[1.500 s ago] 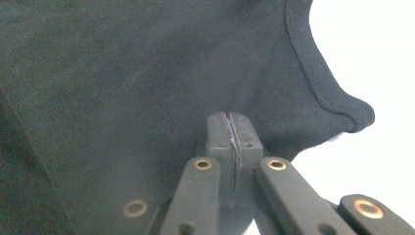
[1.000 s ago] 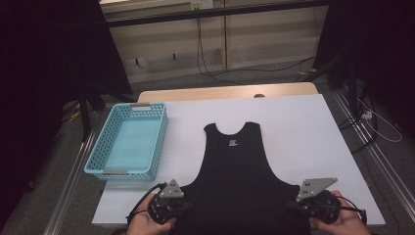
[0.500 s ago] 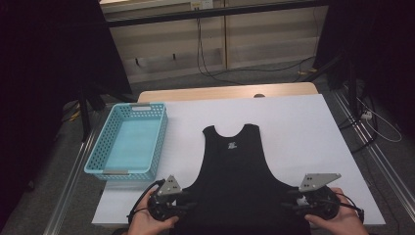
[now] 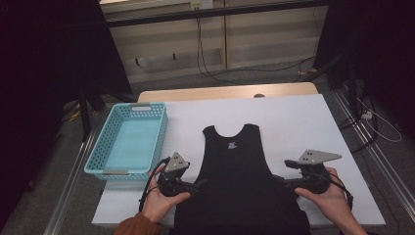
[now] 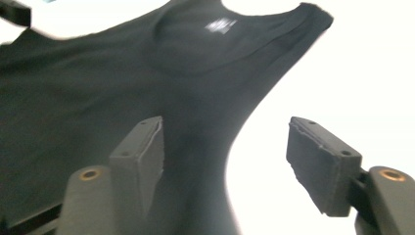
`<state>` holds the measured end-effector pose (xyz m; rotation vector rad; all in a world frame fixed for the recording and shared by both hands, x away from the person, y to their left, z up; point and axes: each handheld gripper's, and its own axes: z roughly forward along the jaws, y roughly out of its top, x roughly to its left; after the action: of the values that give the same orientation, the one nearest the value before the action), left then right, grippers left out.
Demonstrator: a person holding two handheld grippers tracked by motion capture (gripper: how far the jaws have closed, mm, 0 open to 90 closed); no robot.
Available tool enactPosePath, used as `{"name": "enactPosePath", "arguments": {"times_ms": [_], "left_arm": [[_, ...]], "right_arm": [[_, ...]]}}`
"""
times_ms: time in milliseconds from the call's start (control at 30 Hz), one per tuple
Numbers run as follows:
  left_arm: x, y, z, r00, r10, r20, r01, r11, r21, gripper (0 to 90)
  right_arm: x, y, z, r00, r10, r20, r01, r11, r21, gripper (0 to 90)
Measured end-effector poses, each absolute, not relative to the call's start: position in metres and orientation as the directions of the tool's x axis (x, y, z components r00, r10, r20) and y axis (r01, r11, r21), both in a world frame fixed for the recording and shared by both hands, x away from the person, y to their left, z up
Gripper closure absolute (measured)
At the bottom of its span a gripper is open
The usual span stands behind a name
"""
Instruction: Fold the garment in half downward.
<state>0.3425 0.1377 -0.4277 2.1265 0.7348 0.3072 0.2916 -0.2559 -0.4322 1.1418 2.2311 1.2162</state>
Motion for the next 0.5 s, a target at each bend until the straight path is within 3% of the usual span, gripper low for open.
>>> {"name": "enactPosePath", "arguments": {"times_ms": [500], "left_arm": [[0.389,0.12,-0.424,0.744,0.669,-0.002,0.364,-0.403,0.839,11.3]], "right_arm": [[0.346,-0.252,-0.426,-0.6,0.796,0.081,0.462,0.262,0.847,27.3]]}}
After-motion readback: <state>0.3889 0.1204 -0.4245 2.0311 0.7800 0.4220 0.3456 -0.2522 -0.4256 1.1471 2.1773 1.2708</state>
